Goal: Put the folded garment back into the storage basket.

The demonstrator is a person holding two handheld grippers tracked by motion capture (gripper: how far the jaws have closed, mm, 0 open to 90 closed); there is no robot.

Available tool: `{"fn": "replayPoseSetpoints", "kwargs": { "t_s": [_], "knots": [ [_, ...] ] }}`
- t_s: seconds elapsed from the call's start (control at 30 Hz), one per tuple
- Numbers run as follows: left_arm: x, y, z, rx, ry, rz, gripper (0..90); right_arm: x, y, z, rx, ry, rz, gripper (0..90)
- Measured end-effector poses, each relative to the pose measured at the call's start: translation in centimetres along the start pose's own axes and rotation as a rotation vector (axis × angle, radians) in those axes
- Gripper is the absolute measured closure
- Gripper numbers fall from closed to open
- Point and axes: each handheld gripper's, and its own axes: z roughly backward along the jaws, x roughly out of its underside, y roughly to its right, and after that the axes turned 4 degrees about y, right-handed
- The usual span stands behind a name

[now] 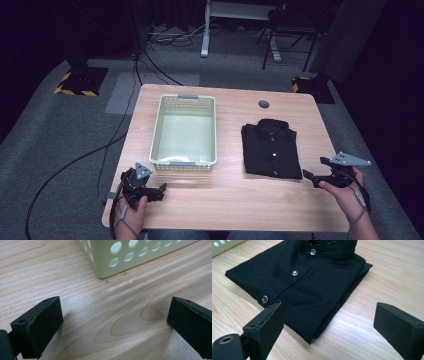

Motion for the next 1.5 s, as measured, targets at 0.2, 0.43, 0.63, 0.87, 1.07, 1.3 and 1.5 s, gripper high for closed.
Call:
{"fn": "replayPoseSetpoints", "kwargs": {
  "t_s": [0.2,0.43,0.63,0.87,1.07,1.3,1.5],
  "knots": [
    [0.0,0.0,0.0,0.001,0.0,-0.001,0.3,-0.6,0.0,0.1,0.0,0.007,0.003,9.3],
    [0.0,0.0,0.0,0.001,0.0,-0.001,0.3,-1.2,0.2,0.2,0.001,0.014,0.009,9.3],
    [-0.1,0.0,-0.1,0.001,0.001,-0.004,0.3,-1.9,0.3,0.1,0.001,0.02,0.017,9.3],
    [-0.1,0.0,-0.1,0.002,0.001,-0.003,0.3,-2.6,0.3,-0.2,-0.004,0.024,0.022,9.2],
    [-0.1,0.0,-0.1,0.002,0.002,-0.002,0.3,-3.4,0.3,-0.2,0.0,0.044,0.017,9.2],
    [-0.1,0.0,-0.1,0.002,0.001,-0.004,0.3,-4.1,0.3,-0.2,0.0,0.042,0.029,9.2],
    [-0.1,0.0,-0.1,0.003,0.001,-0.005,0.3,-4.8,0.1,-0.5,-0.004,0.047,0.043,9.2]
  ]
}}
